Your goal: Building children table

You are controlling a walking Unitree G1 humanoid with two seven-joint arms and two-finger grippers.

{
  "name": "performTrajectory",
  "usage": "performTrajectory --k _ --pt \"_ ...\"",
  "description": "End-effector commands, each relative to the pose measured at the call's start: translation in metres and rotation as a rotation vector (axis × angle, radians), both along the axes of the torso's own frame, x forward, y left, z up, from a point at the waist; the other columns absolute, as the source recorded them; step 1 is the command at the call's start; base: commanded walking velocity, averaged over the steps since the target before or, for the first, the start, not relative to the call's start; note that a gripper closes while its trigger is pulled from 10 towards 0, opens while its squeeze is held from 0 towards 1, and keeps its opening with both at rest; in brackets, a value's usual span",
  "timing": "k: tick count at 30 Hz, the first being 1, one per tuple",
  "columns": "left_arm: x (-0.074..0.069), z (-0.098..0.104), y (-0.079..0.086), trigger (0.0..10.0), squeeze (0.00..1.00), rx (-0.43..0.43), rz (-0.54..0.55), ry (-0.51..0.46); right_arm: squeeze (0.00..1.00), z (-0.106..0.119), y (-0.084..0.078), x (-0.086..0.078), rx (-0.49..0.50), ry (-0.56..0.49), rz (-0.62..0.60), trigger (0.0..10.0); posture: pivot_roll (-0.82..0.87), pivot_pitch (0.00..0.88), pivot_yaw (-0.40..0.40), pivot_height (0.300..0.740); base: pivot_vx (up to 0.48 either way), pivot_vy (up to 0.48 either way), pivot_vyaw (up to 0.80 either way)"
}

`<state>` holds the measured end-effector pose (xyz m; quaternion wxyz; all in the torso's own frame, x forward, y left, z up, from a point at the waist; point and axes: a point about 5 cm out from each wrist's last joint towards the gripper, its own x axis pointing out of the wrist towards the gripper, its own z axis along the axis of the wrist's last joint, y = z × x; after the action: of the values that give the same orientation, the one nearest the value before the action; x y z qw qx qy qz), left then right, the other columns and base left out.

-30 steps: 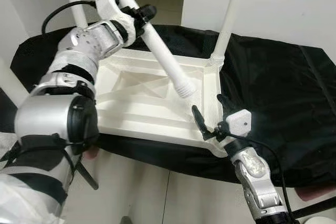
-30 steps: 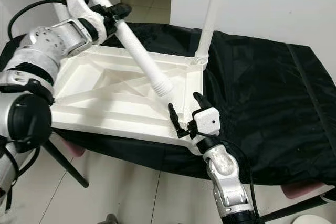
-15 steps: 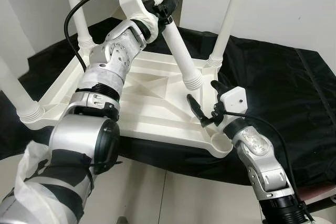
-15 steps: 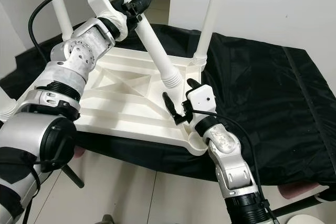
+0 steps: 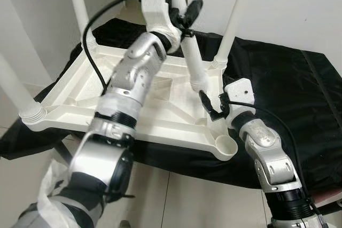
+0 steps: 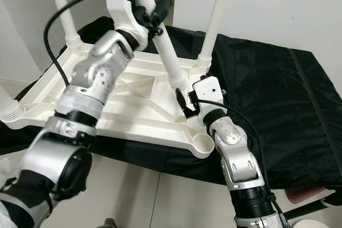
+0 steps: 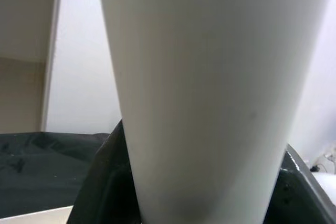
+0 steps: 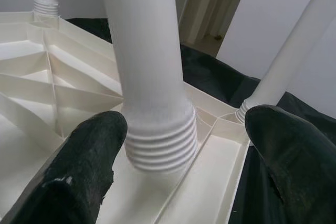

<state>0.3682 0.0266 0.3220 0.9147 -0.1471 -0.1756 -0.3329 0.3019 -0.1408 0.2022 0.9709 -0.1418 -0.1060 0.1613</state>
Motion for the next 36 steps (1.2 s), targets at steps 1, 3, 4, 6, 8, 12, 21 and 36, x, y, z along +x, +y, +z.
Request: performTrajectory --k 1,3,4,6,8,12,21,36 --pt "-0.01 0.004 -0.01 10.0 0.0 0.001 -0.023 -0.034 0.0 0.001 -0.002 0.004 0.017 0.019 0.009 10.0 -0.05 0.006 -0.06 0.74 0.0 0.0 0.0" --pt "-0.013 0.004 -0.013 10.0 0.0 -0.002 -0.028 -0.038 0.0 0.002 -0.002 0.005 0.018 0.022 0.009 10.0 -0.05 0.007 -0.058 0.74 0.0 0.0 0.0" --pt "-0.015 0.004 -0.015 10.0 0.0 -0.004 -0.032 -0.041 0.0 0.003 -0.001 0.006 0.017 0.023 0.014 10.0 -0.05 0.006 -0.056 0.74 0.0 0.0 0.0" --pt "-0.017 0.004 -0.018 10.0 0.0 -0.004 -0.038 -0.043 0.0 0.004 -0.001 0.007 0.011 0.02 0.016 10.0 -0.05 0.004 -0.057 0.74 0.0 0.0 0.0" --pt "-0.022 0.003 -0.025 10.0 0.0 -0.003 -0.055 -0.043 0.0 0.006 0.001 0.01 -0.006 0.017 0.02 10.0 -0.05 0.004 -0.057 0.74 0.0 0.0 0.0" --pt "-0.032 0.003 -0.036 10.0 0.0 -0.002 -0.086 -0.047 0.0 0.009 0.004 0.017 -0.038 0.015 0.036 10.0 -0.05 0.004 -0.057 0.74 0.0 0.0 0.0" --pt "-0.039 0.003 -0.044 10.0 0.0 0.001 -0.108 -0.053 0.0 0.015 0.003 0.024 -0.074 0.0 0.039 10.0 -0.03 0.0 -0.055 0.74 0.0 0.0 0.0" --pt "-0.045 0.004 -0.048 10.0 0.0 0.006 -0.117 -0.051 0.0 0.015 0.006 0.032 -0.113 -0.002 0.053 0.0 -0.03 0.0 -0.05 0.74 0.0 0.0 0.0"
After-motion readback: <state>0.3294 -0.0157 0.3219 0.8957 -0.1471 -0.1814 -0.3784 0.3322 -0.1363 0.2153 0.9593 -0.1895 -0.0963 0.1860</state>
